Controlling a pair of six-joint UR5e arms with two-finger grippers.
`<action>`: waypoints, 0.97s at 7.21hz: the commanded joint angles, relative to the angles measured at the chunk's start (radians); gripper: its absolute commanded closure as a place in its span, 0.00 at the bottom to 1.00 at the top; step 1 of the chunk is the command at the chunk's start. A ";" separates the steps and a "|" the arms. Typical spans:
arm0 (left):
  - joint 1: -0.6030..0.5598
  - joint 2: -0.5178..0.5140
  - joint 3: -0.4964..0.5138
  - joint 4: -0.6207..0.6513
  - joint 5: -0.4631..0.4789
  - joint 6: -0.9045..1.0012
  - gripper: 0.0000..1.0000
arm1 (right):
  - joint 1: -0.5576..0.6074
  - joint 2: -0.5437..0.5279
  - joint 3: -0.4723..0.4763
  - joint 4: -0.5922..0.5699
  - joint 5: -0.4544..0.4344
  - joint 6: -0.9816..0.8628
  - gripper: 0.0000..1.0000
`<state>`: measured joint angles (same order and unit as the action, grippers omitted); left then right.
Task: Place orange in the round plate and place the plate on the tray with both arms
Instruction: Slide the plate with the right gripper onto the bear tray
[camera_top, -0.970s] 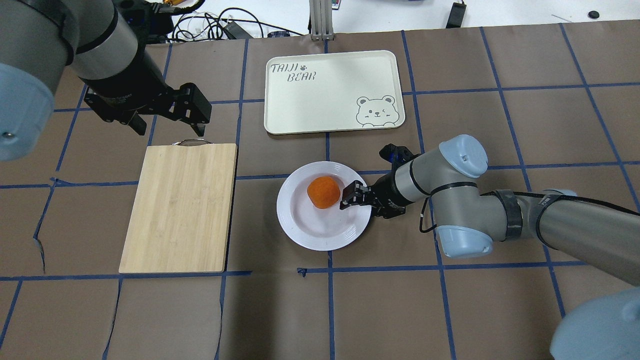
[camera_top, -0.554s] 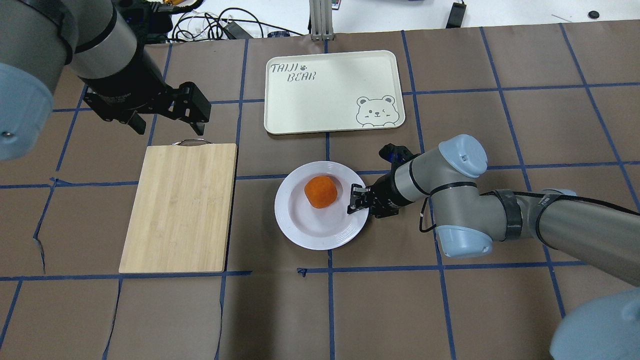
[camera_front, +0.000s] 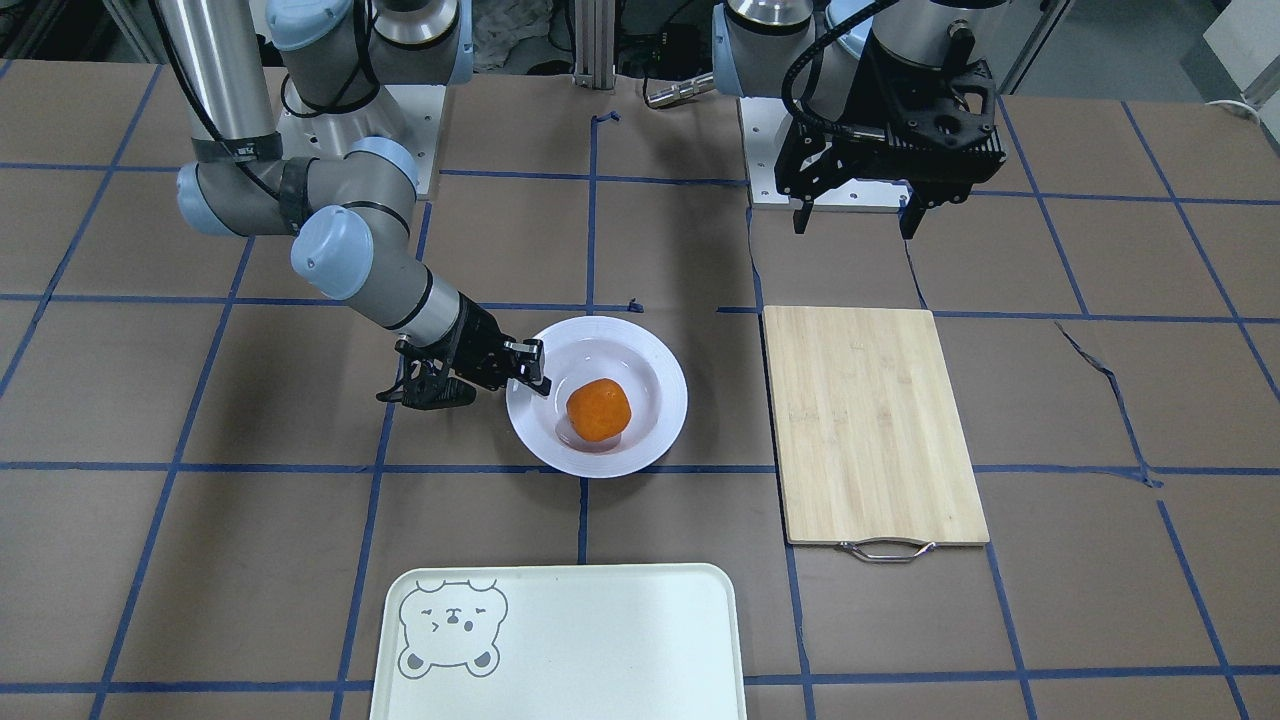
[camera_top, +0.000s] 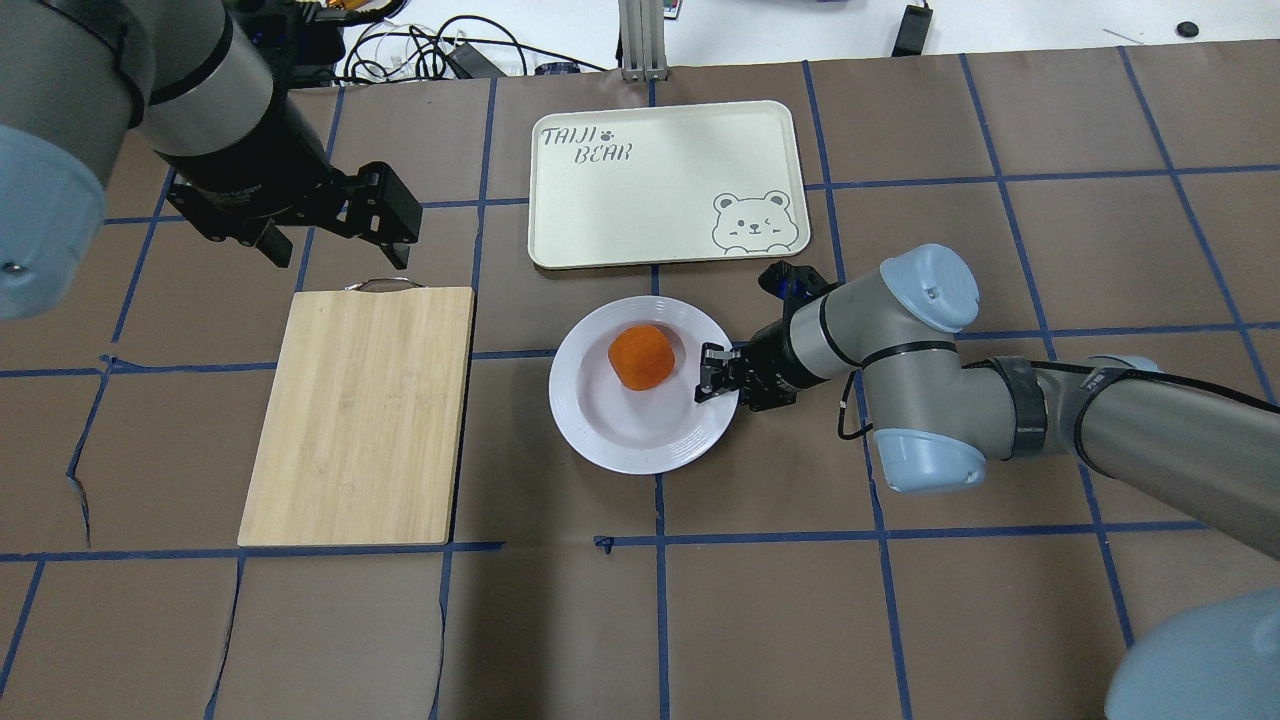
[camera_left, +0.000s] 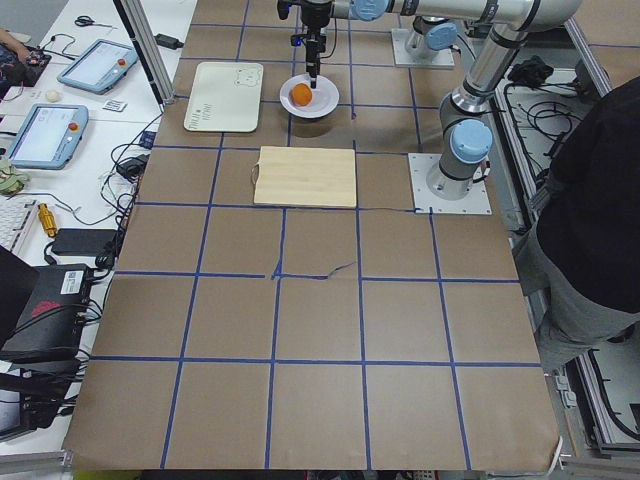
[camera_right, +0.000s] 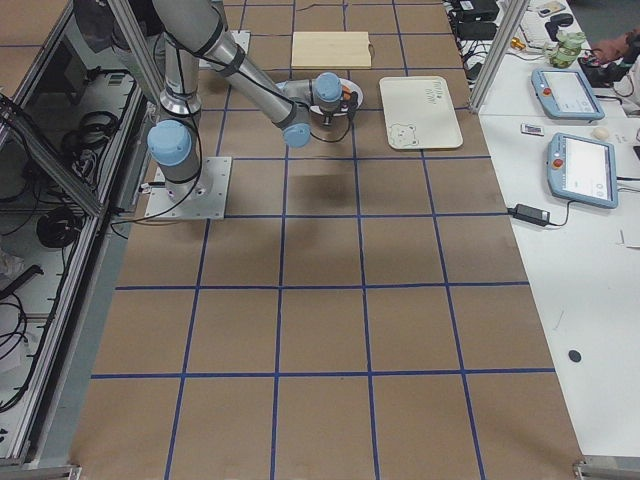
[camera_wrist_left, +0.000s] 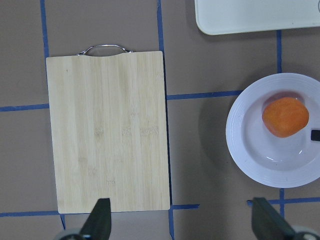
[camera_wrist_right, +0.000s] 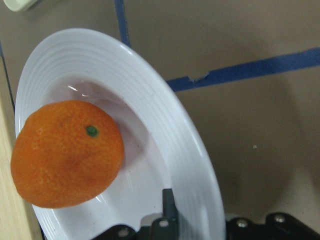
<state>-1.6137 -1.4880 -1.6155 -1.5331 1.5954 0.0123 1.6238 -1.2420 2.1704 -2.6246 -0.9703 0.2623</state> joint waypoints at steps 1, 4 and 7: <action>0.000 0.000 0.000 0.001 0.000 0.000 0.00 | -0.011 -0.001 -0.052 0.003 0.004 0.006 0.96; 0.000 0.000 0.000 0.001 0.000 0.000 0.00 | -0.015 0.147 -0.363 0.088 -0.001 0.081 0.95; 0.000 0.000 0.000 0.001 0.002 0.000 0.00 | -0.015 0.369 -0.758 0.269 -0.014 0.144 0.94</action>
<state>-1.6137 -1.4880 -1.6153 -1.5324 1.5963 0.0122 1.6092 -0.9569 1.5762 -2.4316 -0.9756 0.3628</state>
